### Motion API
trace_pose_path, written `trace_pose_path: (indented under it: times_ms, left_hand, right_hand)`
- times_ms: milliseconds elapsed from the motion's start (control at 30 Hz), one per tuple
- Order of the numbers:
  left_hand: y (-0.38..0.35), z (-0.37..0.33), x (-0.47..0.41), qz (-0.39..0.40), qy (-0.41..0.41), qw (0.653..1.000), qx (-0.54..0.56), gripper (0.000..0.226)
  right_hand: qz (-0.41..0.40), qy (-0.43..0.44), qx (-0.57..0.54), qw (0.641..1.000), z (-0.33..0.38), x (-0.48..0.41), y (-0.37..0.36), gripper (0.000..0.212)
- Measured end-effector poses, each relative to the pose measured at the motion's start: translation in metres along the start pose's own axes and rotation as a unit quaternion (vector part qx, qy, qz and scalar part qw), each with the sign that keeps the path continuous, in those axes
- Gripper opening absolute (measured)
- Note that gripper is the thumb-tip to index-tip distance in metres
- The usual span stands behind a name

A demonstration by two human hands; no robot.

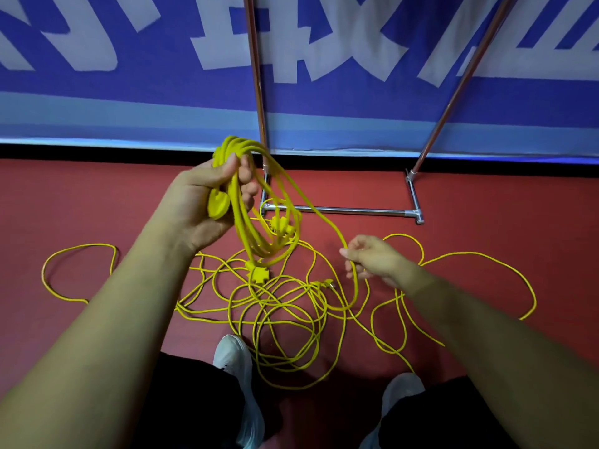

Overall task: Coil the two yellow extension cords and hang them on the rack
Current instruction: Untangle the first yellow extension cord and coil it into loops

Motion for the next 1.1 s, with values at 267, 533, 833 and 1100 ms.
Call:
trace_pose_path:
  times_ms: [267, 533, 833, 1100]
  left_hand:
    - [-0.02, 0.012, 0.004, 0.016, 0.019, 0.994, -0.11, 0.018]
    - [-0.049, 0.029, 0.02, 0.12, 0.188, 0.967, -0.119, 0.021]
    - [-0.047, 0.028, 0.013, 0.152, 0.184, 0.971, -0.025, 0.018]
    - [-0.022, 0.011, 0.012, 0.156, 0.191, 0.969, -0.031, 0.033]
  right_hand:
    - [0.241, 0.185, 0.369, 0.878, 0.095, 0.075, -0.011, 0.015]
    - [0.098, 0.305, 0.002, 0.947, 0.117, 0.082, 0.005, 0.006]
    - [-0.019, 0.311, 0.135, 0.94, 0.079, 0.044, 0.037, 0.011]
    - [-0.007, 0.273, 0.006, 0.962, 0.068, 0.03, 0.041, 0.011]
Point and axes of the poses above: each hand's wrist, its own x-axis away from the middle knuckle, its own y-axis out of the back of the hand, z = x × y, the point moved 1 cm from there along -x, towards the middle knuckle
